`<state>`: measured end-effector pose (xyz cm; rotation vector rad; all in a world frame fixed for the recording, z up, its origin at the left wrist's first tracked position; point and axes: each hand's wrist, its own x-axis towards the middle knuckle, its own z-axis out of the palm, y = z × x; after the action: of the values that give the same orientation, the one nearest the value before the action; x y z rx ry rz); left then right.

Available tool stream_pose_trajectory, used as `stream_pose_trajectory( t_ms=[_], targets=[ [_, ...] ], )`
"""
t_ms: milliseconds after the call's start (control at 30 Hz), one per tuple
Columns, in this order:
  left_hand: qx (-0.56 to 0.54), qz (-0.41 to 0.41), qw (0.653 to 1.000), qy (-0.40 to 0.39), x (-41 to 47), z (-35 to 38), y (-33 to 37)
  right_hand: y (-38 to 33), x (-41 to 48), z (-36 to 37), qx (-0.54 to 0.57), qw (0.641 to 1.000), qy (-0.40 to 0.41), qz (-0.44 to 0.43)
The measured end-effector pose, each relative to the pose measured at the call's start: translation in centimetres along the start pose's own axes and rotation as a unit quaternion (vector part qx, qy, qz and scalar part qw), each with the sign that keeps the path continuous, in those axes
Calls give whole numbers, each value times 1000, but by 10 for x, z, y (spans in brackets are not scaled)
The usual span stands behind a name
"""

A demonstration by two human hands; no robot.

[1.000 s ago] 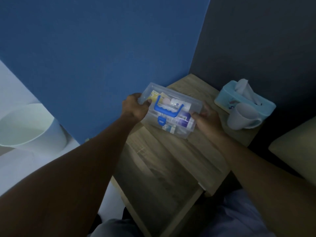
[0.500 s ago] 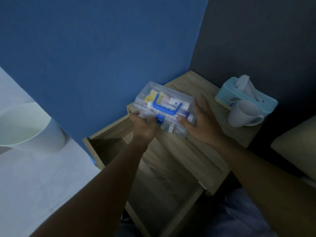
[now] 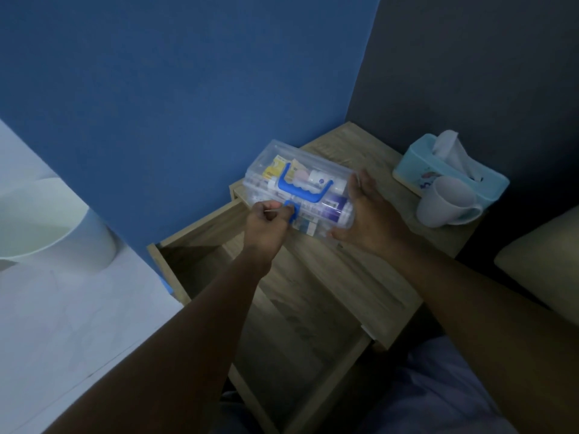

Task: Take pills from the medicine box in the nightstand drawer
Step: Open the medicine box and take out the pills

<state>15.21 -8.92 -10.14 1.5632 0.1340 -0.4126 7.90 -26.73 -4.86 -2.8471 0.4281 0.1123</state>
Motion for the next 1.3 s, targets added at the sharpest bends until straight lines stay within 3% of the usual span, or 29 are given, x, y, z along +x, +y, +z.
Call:
stream_pose_trajectory(
  t_ms=[433,633,767,933,1000,1067,1133,1233,1300],
  targets=[
    [32,70,995,-58,-13,-13,-24,-6,-4,4,0,1000,12,1],
    [181,203,960,-67,-21,-23,-37,-10,-5,-3,-5,1000,2,9],
    [284,236,929,-31,-18,-38,-25,-10,-2,-14,27,999,-15,20],
    [419,282,863,31,-5,-54,2,-1,12,-48,77,996,-47,4],
    [474,276,836,5,0,-54,9,5,22,-67,115,992,-38,24],
    [552,280,785,-33,5,-51,10,11,34,-84,178,983,5,49],
    [620,291,727,-58,11,-50,11,18,43,-90,262,958,82,84],
    [693,319,644,-56,19,-51,13,24,54,-75,385,887,197,163],
    [722,326,607,-62,24,-54,17,25,57,-56,407,858,235,206]
  ],
)
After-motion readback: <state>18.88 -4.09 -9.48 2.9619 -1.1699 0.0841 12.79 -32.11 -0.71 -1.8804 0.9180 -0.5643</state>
